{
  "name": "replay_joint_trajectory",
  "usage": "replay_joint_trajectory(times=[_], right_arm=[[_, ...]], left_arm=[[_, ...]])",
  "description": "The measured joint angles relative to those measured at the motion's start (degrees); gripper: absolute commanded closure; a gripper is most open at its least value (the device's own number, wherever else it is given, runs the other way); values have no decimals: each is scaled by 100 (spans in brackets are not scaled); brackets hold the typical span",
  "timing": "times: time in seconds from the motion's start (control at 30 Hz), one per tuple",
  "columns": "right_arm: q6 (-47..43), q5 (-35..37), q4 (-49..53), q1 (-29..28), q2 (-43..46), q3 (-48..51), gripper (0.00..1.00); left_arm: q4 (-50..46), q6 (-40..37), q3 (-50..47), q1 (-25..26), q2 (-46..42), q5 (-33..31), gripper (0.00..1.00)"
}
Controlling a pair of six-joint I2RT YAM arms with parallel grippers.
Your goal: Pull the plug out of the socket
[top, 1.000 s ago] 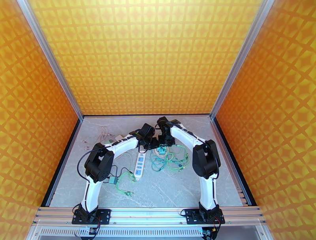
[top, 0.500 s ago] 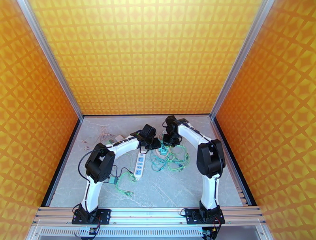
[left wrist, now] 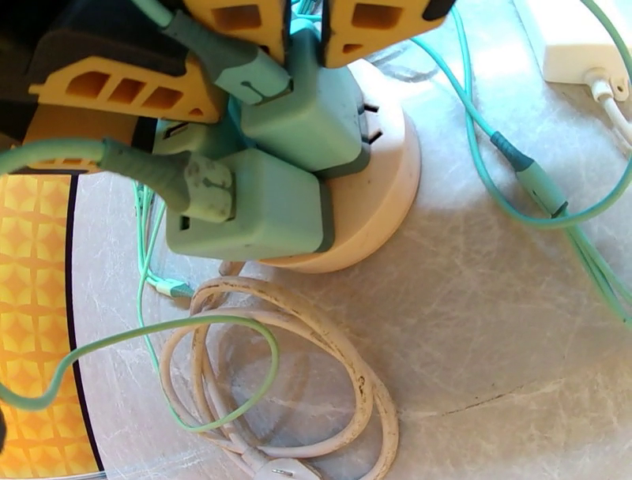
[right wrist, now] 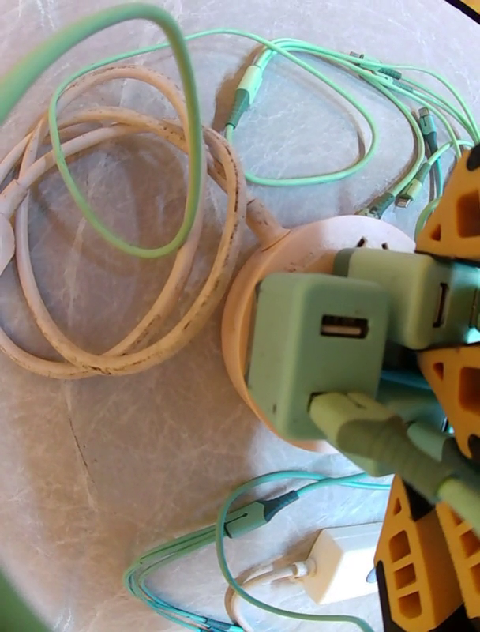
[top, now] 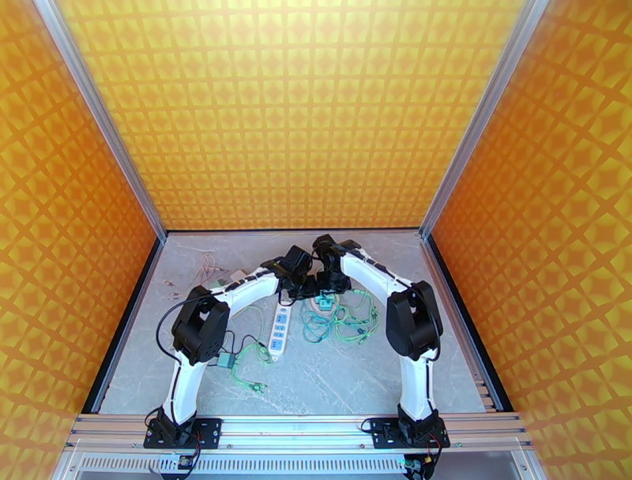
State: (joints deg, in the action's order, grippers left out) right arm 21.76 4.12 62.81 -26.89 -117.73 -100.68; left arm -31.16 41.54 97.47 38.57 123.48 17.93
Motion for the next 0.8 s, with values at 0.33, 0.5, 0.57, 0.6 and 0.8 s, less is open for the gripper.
replay_joint_trajectory(times=[0.33,0.5,0.57,0.6,0.8], right_arm=[[2,-951,-2,538,-4,52,82],[-17,-1060,37,640,-4,52,82],[-15,-1060,37,640,-4,52,82],[-15,-1058,35,636,-4,52,82],[-11,-748,28,444,-4,52,82]], left_arm=[[153,24,9,20,68,4,84],[247,28,9,46,103,4,84],[247,31,11,48,105,4,84],[247,28,13,48,107,4,84],[136,24,131,50,149,7,84]])
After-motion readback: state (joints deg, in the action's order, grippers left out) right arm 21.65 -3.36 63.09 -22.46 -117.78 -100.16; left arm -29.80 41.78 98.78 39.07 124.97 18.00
